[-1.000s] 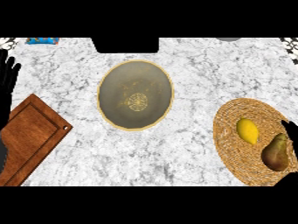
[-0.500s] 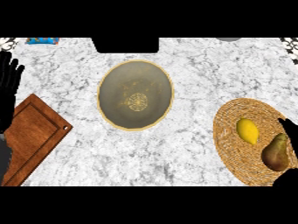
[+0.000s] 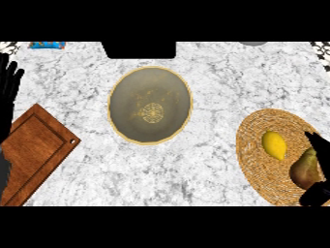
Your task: Pick the pear from the placemat and place it in the bowl
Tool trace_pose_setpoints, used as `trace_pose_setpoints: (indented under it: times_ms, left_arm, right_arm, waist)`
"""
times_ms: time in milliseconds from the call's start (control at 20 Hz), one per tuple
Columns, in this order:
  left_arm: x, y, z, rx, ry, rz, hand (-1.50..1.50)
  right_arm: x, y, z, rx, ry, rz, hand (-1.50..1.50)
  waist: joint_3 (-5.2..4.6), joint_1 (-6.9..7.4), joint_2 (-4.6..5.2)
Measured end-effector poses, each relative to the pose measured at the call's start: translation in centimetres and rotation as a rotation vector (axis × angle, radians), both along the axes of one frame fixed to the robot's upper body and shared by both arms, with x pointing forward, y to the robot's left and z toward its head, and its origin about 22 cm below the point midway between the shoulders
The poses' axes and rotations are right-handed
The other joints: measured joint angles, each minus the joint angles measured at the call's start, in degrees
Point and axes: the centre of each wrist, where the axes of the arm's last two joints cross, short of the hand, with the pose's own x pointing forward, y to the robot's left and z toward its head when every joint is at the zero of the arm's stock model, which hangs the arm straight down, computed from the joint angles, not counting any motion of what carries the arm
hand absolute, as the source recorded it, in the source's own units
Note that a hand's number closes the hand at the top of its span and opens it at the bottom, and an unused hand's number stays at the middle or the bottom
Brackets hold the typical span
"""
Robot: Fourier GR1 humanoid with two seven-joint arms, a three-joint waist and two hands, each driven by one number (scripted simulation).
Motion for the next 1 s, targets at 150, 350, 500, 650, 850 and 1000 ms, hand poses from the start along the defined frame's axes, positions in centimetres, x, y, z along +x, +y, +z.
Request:
trace_pose_setpoints:
  times_ms: [150, 350, 500, 650, 850, 1000]
  left_arm:
    - [-0.2, 0.4, -0.2, 0.003, -0.005, 0.002, 0.00]
    - [-0.3, 0.2, 0.2, -0.001, -0.003, -0.002, 0.00]
    - [-0.1, -0.2, -0.5, 0.002, -0.006, -0.003, 0.00]
    - [0.0, -0.1, -0.1, 0.000, -0.005, -0.003, 0.00]
    - [0.0, -0.2, -0.2, 0.000, -0.002, -0.001, 0.00]
    - [0.2, 0.0, -0.2, 0.005, -0.001, 0.001, 0.00]
  right_arm:
    - [0.4, -0.2, -1.1, -0.001, 0.008, -0.012, -1.50]
    - [0.5, -0.9, -2.2, -0.003, 0.023, -0.034, -1.50]
    - [0.7, -1.6, -2.8, -0.006, 0.034, -0.058, -1.50]
    - [0.9, -1.4, -3.3, -0.019, 0.050, -0.073, -1.50]
    - [1.0, -2.1, -4.2, -0.032, 0.010, -0.033, 1.50]
    - [1.2, -2.8, -4.4, -0.046, -0.032, 0.000, 1.50]
  waist:
    - [0.01, 0.02, 0.01]
    - [0.01, 0.01, 0.00]
    - [0.02, -0.04, 0.02]
    - [0.02, -0.02, 0.02]
    - [-0.16, -0.02, -0.06]
    - [-0.28, -0.02, -0.15]
